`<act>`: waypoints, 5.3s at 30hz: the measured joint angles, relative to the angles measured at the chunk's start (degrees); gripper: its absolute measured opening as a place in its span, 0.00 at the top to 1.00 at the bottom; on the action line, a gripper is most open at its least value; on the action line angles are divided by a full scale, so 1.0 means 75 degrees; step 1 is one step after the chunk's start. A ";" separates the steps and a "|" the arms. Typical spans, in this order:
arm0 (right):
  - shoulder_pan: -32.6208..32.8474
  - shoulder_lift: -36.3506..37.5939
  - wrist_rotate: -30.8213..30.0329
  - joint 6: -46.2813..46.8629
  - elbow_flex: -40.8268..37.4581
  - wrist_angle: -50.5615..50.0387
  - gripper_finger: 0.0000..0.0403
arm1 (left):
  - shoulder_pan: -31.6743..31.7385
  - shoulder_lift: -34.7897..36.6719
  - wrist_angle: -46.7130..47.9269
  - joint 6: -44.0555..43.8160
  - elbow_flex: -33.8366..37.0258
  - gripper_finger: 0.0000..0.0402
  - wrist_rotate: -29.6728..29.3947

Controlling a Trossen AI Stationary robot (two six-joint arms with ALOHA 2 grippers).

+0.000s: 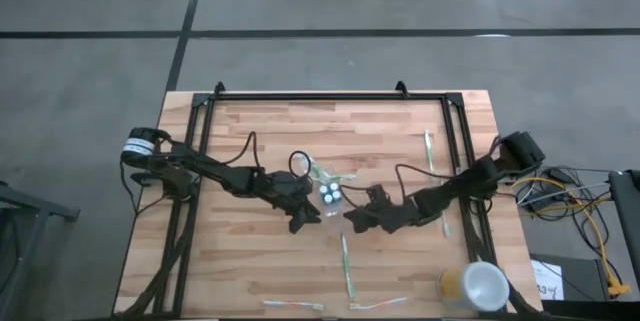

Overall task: Pick & Place toothbrushing station
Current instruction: Adjust the transparent organizer

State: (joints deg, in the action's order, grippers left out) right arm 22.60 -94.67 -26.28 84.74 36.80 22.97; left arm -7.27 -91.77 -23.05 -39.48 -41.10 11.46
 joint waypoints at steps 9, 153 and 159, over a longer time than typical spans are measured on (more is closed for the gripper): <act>-0.0094 -0.0289 0.0197 -0.0397 0.0505 -0.0049 0.77 | -0.0012 0.0000 0.0058 0.0000 0.0000 0.63 0.0041; -0.0386 0.4513 -0.1501 -0.4927 0.1139 -0.3210 0.77 | 0.1896 -0.0327 -0.2807 -0.3459 0.1845 0.63 -0.2234; -0.0383 0.4513 -0.1501 -0.4927 0.1139 -0.3214 0.77 | 0.2067 -0.0980 -0.2802 -0.3456 0.1255 0.63 -0.1296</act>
State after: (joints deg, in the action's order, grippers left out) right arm 19.73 -60.82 -37.54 47.79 45.34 -1.13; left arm 8.23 -99.12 -44.06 -65.40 -31.69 1.75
